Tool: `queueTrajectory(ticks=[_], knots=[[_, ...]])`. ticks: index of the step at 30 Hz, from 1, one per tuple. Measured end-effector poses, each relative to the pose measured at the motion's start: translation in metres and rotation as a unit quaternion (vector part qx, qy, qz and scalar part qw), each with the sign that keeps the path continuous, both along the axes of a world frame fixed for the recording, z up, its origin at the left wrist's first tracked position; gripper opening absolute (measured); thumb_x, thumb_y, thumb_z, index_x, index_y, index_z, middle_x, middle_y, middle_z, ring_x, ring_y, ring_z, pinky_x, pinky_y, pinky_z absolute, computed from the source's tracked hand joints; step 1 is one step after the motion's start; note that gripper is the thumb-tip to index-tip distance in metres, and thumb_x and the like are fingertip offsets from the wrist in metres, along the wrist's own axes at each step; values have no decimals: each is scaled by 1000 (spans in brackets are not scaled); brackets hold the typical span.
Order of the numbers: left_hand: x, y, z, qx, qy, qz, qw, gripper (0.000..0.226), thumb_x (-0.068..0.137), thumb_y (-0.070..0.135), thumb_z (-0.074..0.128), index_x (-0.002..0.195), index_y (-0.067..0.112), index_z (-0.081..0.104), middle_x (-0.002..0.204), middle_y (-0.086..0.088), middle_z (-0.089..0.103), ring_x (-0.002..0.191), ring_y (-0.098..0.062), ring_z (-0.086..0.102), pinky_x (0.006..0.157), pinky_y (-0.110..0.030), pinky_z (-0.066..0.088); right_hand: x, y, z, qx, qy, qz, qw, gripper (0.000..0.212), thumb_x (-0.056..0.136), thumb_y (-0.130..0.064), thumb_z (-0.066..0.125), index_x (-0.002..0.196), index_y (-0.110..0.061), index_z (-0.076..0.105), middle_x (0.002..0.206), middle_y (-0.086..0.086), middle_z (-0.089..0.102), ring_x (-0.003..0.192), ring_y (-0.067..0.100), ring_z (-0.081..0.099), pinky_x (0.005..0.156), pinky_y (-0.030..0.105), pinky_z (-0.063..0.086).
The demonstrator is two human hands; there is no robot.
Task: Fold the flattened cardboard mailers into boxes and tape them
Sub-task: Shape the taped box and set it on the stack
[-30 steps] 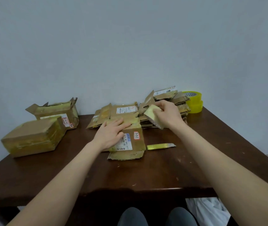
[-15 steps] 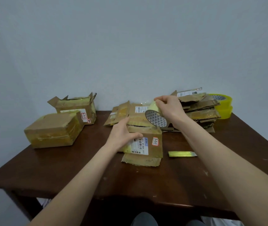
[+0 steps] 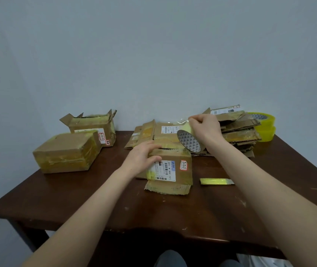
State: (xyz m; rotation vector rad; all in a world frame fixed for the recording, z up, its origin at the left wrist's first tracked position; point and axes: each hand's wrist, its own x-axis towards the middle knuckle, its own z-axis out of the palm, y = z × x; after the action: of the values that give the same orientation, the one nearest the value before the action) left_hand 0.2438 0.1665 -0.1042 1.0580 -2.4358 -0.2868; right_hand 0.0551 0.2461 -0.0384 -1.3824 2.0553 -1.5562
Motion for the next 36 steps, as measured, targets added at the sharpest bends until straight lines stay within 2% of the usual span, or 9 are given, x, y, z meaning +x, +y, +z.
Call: queueTrajectory(ticks=[3, 8, 12, 15, 18, 20, 25, 29, 36], knots=[[-2, -3, 0, -77, -95, -11, 992, 56, 90, 42, 57, 141, 23, 44, 146, 3, 43, 136, -14, 33, 114, -37, 26, 7, 3, 13, 8, 38, 41, 998, 27, 97, -18, 51, 117, -11, 68, 118, -1, 66, 90, 12, 59, 81, 30, 47], [-3, -5, -5, -20, -66, -10, 998, 54, 90, 37, 61, 139, 20, 47, 144, 8, 42, 132, -11, 39, 108, -29, 34, 22, -17, 30, 39, 40, 121, 991, 10, 95, -22, 56, 97, -16, 64, 91, -9, 59, 92, 13, 57, 81, 30, 48], [6, -2, 8, 183, 131, -18, 974, 57, 86, 44, 63, 137, 20, 49, 133, 9, 52, 122, -9, 48, 103, -27, 39, 30, -36, 18, 94, 81, 147, 981, 14, 93, -24, 58, 93, -12, 66, 90, -2, 62, 87, 15, 59, 73, 31, 51], [0, -5, 22, 221, 287, 18, 932, 62, 79, 65, 58, 119, 20, 65, 119, 4, 65, 109, -10, 59, 97, -33, 47, 31, -44, 16, 103, 114, 149, 977, 11, 91, -27, 61, 90, -17, 65, 94, -2, 63, 94, 17, 61, 85, 37, 52], [-15, -9, 31, 231, 360, 69, 901, 32, 84, 49, 65, 83, 18, 73, 79, 5, 70, 75, -9, 61, 66, -25, 48, 34, -46, 18, 101, 129, 153, 975, 11, 91, -26, 62, 83, -19, 61, 86, -5, 60, 92, 17, 59, 84, 36, 50], [-22, -11, 32, 246, 391, 87, 882, 25, 87, 31, 67, 70, 13, 70, 62, 4, 63, 59, -10, 53, 56, -24, 43, 33, -46, 17, 101, 133, 157, 973, 14, 90, -31, 62, 83, -19, 60, 86, -6, 58, 94, 17, 57, 83, 35, 48], [-22, -23, 25, 202, 388, 154, 886, 36, 88, 29, 65, 55, 16, 61, 53, 2, 58, 54, -12, 51, 58, -29, 41, 11, -38, 8, 142, 129, 215, 957, 57, 71, -50, 78, 111, -19, 50, 106, -1, 58, 95, 15, 59, 78, 33, 52], [-22, -29, 22, 176, 378, 184, 890, 38, 88, 28, 64, 53, 17, 60, 50, 7, 56, 55, -8, 49, 64, -29, 43, 4, -39, 6, 90, 135, 196, 967, 52, 67, -49, 81, 102, -23, 51, 100, -2, 60, 85, 14, 59, 66, 31, 50], [-18, -27, 19, 217, 371, 201, 880, 35, 92, 24, 60, 59, 11, 61, 51, 1, 51, 42, -13, 39, 46, -22, 34, 12, -45, 12, 94, 216, 167, 957, 53, 61, -65, 74, 94, -28, 56, 99, -5, 56, 94, 21, 58, 81, 44, 53]])
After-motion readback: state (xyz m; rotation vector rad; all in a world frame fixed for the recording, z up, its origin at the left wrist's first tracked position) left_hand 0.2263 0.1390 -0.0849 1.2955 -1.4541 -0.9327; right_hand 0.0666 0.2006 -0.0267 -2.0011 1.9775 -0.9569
